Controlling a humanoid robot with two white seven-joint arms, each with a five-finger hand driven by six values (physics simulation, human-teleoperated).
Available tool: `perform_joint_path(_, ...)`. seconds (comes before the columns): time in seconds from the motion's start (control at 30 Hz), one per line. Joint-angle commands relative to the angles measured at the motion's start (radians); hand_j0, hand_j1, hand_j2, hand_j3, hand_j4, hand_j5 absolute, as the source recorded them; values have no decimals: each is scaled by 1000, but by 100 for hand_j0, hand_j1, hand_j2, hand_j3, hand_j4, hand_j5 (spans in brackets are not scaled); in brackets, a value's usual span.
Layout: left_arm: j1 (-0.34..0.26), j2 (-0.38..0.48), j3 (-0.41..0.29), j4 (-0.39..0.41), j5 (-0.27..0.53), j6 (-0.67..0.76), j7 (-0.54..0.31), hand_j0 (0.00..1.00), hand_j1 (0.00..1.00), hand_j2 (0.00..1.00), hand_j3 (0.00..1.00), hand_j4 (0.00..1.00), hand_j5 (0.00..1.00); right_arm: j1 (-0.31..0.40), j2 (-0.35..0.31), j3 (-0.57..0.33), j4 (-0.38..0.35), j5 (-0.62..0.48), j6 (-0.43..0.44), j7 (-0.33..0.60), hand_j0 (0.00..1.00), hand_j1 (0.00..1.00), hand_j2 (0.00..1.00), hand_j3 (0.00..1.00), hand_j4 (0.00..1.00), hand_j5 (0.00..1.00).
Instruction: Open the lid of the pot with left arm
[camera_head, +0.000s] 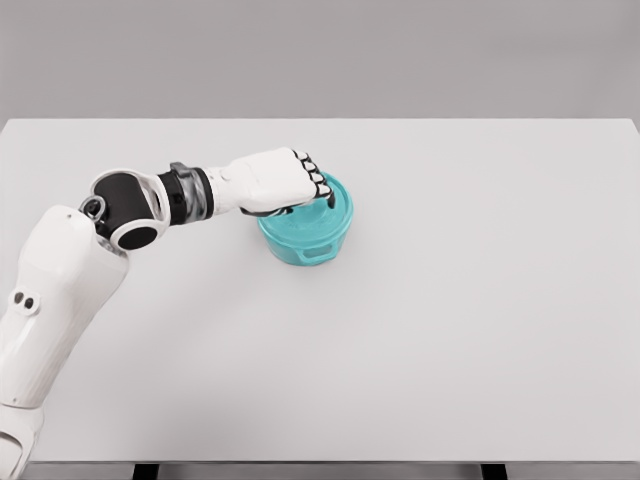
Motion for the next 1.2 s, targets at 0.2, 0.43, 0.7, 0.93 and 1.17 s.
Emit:
perform_joint_path(0.2,6,0,1,0,-9,3,1,64,64,64,64,64,64,0,0,-1,0,-1,0,0,100,100,100,100,100,100)
perform_joint_path(0.43,8,2,1,0,-8,3,1,58,58,58,58,58,58,0,0,0,0,-1,0,0,100,100,100,100,100,100)
perform_joint_path(0.7,8,2,2,0,-6,3,1,51,51,51,51,51,51,0,0,0,0,-1,-1,0,100,100,100,100,100,100)
perform_joint_path(0.93,6,2,4,0,-5,3,1,51,51,51,51,51,51,0,0,0,0,-2,0,0,100,100,100,100,100,100)
perform_joint_path(1.17,-8,3,15,0,0,3,1,52,52,52,52,52,52,0,0,0,0,-1,-1,0,100,100,100,100,100,100)
